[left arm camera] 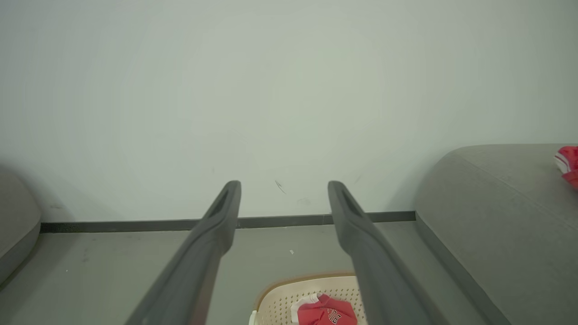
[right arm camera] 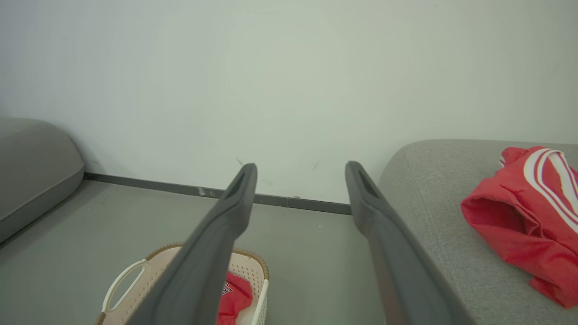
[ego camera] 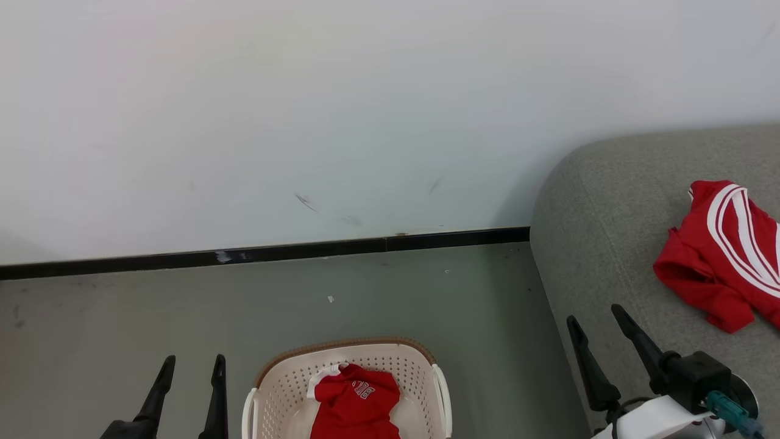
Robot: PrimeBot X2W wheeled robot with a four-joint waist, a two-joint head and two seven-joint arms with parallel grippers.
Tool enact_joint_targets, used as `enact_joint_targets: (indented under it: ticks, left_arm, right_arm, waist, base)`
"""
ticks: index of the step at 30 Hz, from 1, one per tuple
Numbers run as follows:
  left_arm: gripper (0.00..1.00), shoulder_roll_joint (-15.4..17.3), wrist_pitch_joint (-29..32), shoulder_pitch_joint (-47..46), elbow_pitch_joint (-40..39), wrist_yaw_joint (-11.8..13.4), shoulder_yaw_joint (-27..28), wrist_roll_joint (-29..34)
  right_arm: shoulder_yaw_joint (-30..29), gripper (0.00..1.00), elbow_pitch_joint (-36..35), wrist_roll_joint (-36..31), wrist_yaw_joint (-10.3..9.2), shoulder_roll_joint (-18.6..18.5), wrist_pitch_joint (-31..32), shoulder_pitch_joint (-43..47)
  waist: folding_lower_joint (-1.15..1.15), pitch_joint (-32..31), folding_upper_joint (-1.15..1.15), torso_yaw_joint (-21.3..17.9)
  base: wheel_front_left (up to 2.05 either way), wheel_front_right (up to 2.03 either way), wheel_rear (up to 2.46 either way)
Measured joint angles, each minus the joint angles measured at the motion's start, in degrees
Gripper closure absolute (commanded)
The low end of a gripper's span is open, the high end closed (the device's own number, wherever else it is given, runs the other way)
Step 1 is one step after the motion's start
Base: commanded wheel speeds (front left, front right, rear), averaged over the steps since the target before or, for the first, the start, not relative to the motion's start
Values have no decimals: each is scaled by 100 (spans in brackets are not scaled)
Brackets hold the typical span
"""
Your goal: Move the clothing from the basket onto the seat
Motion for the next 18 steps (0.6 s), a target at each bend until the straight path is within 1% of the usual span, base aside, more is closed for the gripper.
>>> enact_joint_targets:
  ticks: [12, 18]
  left_arm:
    - [0, 125, 31, -23, 202, -52, -153, 163]
    - [0, 191, 132, -325, 260, -103, -307, 336]
  right_arm:
    - [-16, 0, -160, 87, 0, 4, 0, -6]
    - [33, 0, -235, 177, 0, 5, 0, -132]
  waist:
    - [0, 226, 0, -31]
    - [0, 404, 0, -49]
  base:
    - [0, 0, 0]
    - [0, 0, 0]
